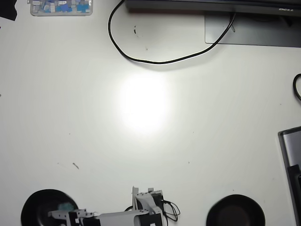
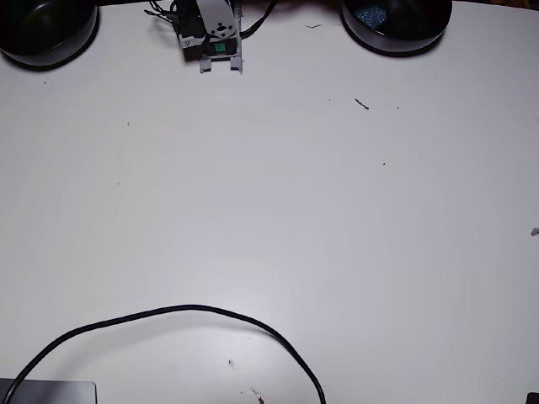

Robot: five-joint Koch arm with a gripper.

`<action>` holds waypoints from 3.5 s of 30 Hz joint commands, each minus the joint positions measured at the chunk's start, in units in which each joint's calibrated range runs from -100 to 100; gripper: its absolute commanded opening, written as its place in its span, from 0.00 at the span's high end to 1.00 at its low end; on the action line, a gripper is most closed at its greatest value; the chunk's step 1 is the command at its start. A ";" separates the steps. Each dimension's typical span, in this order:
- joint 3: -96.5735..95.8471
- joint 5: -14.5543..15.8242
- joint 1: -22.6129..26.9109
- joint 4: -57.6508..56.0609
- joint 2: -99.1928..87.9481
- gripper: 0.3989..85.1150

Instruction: Grab the Blue cube

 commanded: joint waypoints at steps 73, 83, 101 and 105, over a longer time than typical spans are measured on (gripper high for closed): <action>-23.52 31.21 -55.87 32.38 4.36 0.49; -16.84 37.90 -56.85 36.79 20.74 0.52; -14.10 41.27 -59.83 35.42 31.58 0.51; -14.28 41.32 -59.73 35.50 31.58 0.48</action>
